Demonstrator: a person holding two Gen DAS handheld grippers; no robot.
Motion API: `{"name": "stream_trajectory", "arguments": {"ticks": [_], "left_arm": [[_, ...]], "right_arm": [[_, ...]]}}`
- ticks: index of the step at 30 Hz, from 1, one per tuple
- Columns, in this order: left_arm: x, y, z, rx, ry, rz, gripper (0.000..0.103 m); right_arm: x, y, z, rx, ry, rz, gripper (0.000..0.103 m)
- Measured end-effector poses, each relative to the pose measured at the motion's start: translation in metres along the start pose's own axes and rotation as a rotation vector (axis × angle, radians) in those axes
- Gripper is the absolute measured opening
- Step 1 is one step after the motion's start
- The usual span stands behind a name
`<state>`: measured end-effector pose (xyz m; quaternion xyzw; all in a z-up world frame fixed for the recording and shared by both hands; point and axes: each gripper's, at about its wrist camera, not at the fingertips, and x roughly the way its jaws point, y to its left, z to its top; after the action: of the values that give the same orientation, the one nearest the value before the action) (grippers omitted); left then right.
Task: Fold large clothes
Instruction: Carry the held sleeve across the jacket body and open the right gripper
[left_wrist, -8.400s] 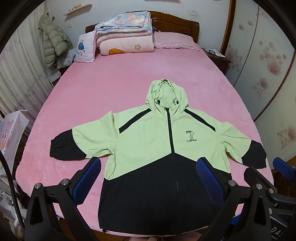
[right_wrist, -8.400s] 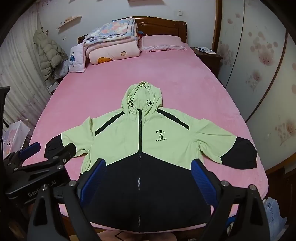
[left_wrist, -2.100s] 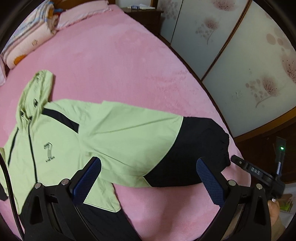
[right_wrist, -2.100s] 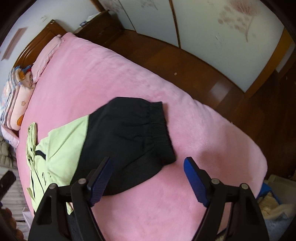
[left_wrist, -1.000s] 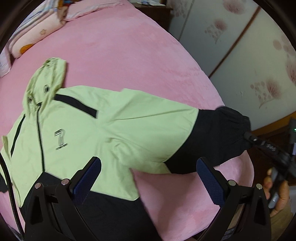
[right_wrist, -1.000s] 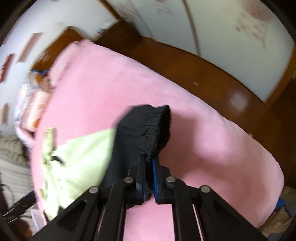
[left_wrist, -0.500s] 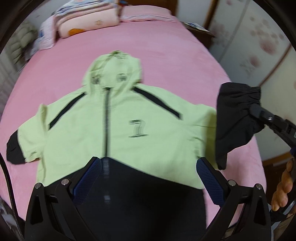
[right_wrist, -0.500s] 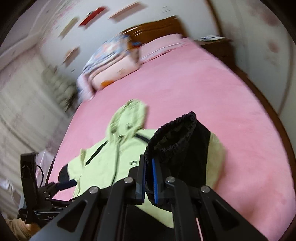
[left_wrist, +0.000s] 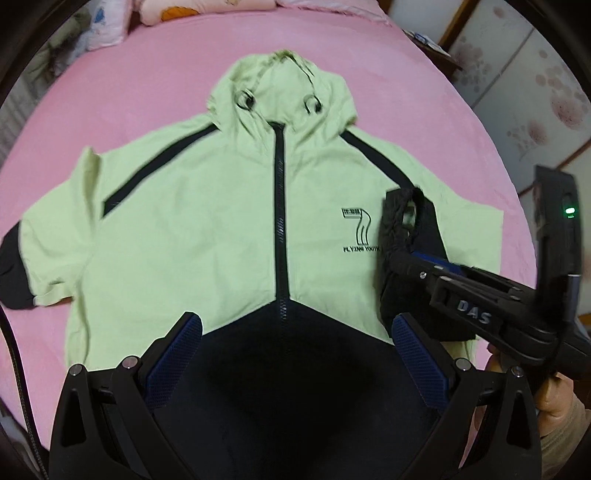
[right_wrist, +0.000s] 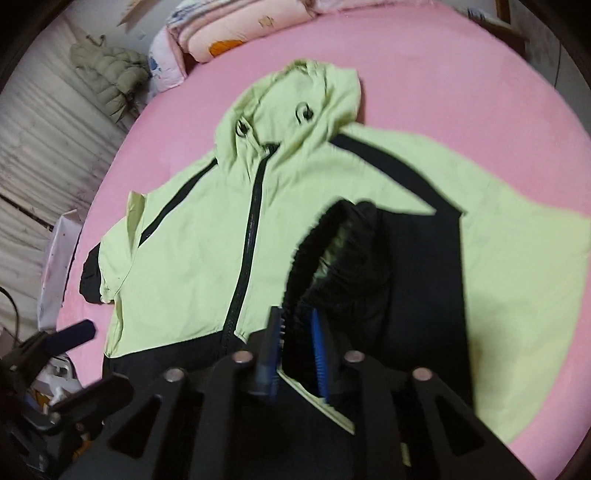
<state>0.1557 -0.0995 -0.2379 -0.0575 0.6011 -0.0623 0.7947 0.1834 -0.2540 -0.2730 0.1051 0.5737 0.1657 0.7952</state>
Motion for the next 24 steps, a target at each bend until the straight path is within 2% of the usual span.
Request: {"name": "stream_trajectory", "arguments": {"ticks": [2, 8, 12, 18, 20, 22, 24], "left_arm": [[0.010, -0.005, 0.002, 0.031, 0.014, -0.029, 0.102], [0.032, -0.015, 0.010, 0.050, 0.040, -0.136, 0.102], [0.049, -0.021, 0.017, 0.044, 0.062, -0.159, 0.102], [0.075, -0.018, 0.027, 0.008, 0.085, -0.181, 0.102], [0.087, -0.013, 0.029, -0.027, 0.099, -0.202, 0.097], [0.098, -0.008, 0.031, -0.054, 0.119, -0.228, 0.086], [0.108, -0.004, 0.031, -0.077, 0.130, -0.241, 0.082]], "right_arm": [[-0.008, -0.003, -0.005, 0.016, -0.023, -0.009, 0.033], [-0.048, -0.030, -0.012, 0.098, -0.089, 0.019, 0.037], [-0.074, -0.051, -0.021, 0.174, -0.127, 0.061, 0.039], [-0.082, -0.076, -0.034, 0.232, -0.137, 0.017, 0.041], [-0.077, -0.082, -0.040, 0.246, -0.113, 0.009, 0.041], [-0.072, -0.087, -0.045, 0.256, -0.096, 0.007, 0.041], [-0.067, -0.089, -0.050, 0.257, -0.084, 0.006, 0.041]]}}
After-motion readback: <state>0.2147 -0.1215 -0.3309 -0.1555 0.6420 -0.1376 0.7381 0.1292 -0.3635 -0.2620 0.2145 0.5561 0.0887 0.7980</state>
